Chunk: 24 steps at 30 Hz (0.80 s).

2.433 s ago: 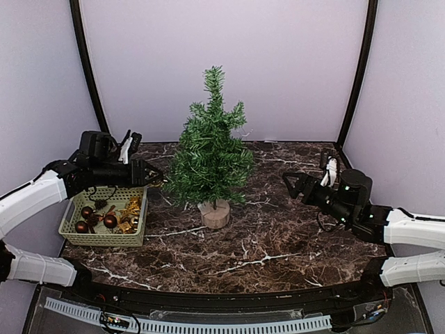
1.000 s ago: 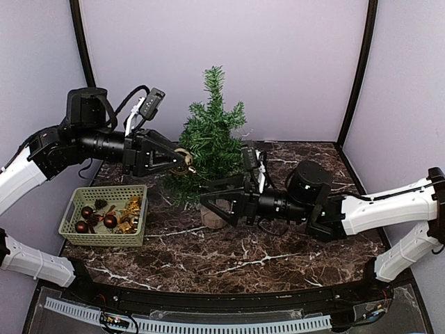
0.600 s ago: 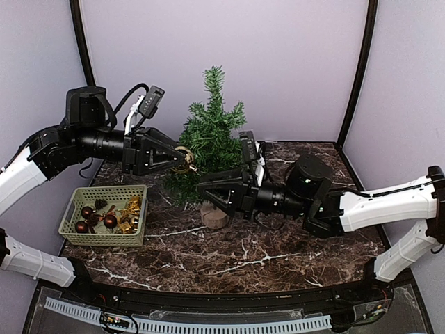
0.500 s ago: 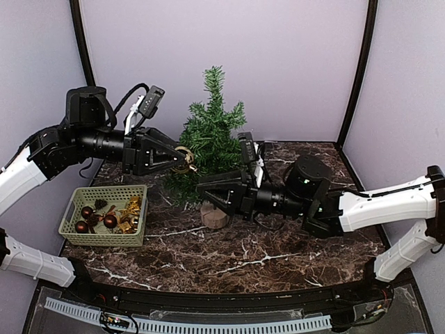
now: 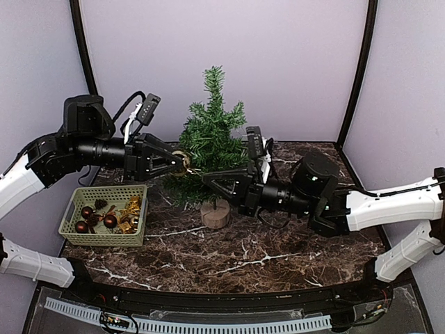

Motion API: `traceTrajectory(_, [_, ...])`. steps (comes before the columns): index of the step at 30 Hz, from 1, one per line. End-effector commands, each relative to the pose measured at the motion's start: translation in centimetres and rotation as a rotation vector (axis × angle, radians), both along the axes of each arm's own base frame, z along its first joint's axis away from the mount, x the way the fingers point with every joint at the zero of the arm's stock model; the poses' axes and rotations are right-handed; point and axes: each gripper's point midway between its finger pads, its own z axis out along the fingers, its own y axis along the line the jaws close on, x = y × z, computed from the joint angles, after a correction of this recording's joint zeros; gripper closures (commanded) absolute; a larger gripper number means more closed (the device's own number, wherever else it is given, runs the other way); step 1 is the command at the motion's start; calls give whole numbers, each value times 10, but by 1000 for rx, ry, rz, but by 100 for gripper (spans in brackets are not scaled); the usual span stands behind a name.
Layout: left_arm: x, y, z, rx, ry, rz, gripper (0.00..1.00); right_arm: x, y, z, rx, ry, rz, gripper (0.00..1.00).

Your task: Decorate the small christmas tree

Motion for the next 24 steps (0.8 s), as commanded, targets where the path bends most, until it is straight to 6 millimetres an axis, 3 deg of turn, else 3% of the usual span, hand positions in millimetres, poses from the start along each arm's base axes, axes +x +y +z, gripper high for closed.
traceTrajectory(1, [7, 10, -1, -19, -54, 83, 58, 8, 0, -3, -71, -3, -67, 100])
traceTrajectory(8, [17, 23, -10, -50, -77, 198, 58, 21, 10, -29, -223, 76, -110, 100])
traceTrajectory(16, [23, 26, -55, 3, -9, 247, 58, 24, 22, -52, -300, 191, -97, 100])
traceTrajectory(24, [29, 33, -83, 15, 29, 310, 59, 29, 35, -70, -332, 290, -95, 100])
